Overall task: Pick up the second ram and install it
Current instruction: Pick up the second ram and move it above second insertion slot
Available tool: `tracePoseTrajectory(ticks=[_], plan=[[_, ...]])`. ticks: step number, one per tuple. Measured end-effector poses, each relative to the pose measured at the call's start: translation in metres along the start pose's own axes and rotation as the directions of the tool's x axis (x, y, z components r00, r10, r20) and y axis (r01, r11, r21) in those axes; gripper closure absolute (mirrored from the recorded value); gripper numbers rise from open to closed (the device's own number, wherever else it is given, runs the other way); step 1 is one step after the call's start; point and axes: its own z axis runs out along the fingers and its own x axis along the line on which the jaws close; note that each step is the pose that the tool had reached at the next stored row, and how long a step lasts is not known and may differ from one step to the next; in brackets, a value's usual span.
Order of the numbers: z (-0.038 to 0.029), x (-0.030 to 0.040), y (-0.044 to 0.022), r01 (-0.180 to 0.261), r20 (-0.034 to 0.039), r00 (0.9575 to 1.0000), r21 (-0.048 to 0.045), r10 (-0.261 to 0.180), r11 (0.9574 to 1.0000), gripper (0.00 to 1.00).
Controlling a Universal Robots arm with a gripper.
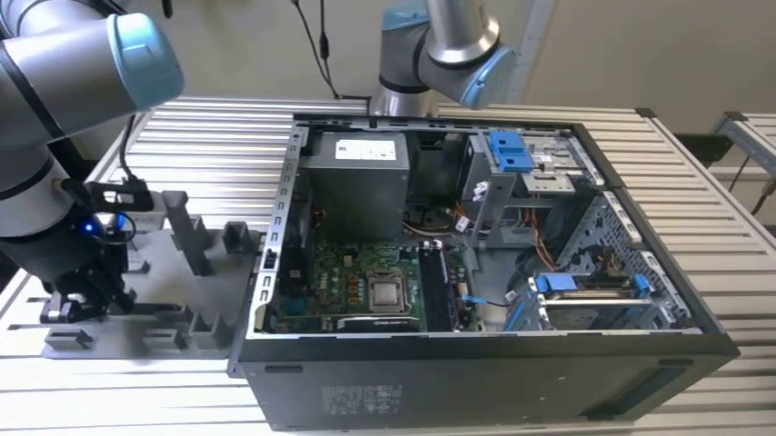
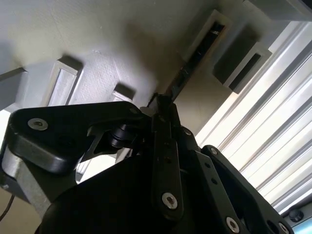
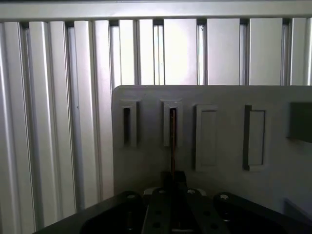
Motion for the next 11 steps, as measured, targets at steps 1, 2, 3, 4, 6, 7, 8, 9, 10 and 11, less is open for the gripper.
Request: tracePoseTrajectory(ticks=[1,2,3,4,6,7,8,9,10,11], plan=[[-0.0016,0.0000,0.0000,0.000,0.0000,1.0000,0.0000,0.000,1.0000,0.86],[-0.0033,-0.0001,0.0000,0.000,0.0000,1.0000,0.0000,0.000,1.0000,0.86],[-0.0051,-0.0001,-0.0001,0.000,0.0000,1.0000,-0.0001,0.000,1.0000,0.86],[-0.0070,-0.0002,-0.0001,0.000,0.0000,1.0000,0.0000,0.000,1.0000,0.86],[-0.0111,-0.0003,-0.0001,0.000,0.0000,1.0000,0.0000,0.000,1.0000,0.86],[-0.0133,-0.0004,-0.0002,0.000,0.0000,1.0000,0.0001,0.000,1.0000,0.86],[-0.0155,-0.0004,-0.0002,0.000,0.0001,1.0000,0.0001,0.000,1.0000,0.86],[-0.0178,-0.0005,-0.0002,0.000,0.0000,1.0000,0.0000,0.000,1.0000,0.86],[-0.0200,-0.0005,-0.0003,0.000,0.0000,1.0000,0.0000,0.000,1.0000,0.86],[-0.0222,-0.0006,-0.0003,0.000,0.0000,1.0000,0.0000,0.000,1.0000,0.86]])
